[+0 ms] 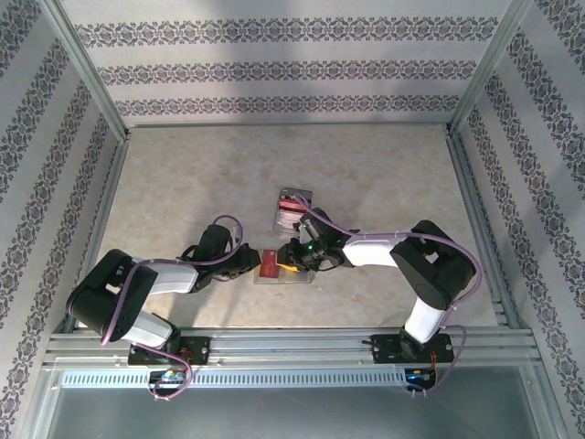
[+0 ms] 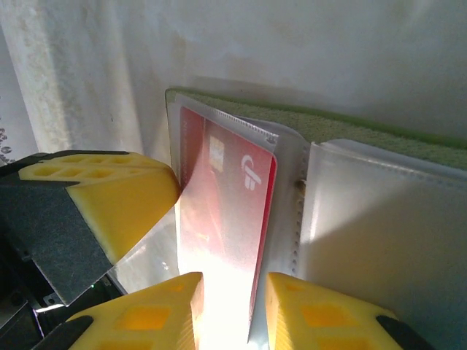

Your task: Take the credit cards out of the card holder

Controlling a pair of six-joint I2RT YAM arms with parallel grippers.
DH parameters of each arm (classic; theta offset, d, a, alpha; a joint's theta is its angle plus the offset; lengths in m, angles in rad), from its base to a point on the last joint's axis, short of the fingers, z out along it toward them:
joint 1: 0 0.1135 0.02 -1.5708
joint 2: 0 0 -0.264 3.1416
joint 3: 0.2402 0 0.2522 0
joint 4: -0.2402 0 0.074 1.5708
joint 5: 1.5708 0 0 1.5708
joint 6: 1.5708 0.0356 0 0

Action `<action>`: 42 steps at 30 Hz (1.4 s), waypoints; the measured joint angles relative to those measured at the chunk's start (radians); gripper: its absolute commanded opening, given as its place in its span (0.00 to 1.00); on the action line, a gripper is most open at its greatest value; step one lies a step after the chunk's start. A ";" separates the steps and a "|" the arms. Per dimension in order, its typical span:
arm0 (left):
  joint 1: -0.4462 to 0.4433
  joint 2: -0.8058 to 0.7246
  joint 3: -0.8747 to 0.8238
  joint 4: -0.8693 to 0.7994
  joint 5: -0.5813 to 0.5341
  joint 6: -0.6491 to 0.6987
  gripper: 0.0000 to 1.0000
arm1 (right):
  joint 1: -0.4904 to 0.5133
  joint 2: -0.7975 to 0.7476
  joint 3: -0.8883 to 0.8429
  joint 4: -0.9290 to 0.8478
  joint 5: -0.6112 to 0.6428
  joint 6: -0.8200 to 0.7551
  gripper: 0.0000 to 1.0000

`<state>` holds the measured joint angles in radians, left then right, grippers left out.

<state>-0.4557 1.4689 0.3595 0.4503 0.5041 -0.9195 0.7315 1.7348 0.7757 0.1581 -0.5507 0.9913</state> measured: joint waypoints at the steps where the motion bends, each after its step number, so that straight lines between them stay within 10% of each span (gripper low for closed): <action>1: 0.000 0.000 0.000 0.000 0.000 0.000 0.00 | 0.000 0.003 0.000 0.004 0.001 0.002 0.29; 42: 0.000 -0.023 0.005 -0.046 -0.030 0.031 0.00 | 0.004 0.028 -0.061 0.200 -0.019 0.063 0.20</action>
<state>-0.4557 1.4460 0.3649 0.4046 0.4744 -0.8890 0.7357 1.7626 0.7143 0.3580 -0.5694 1.0538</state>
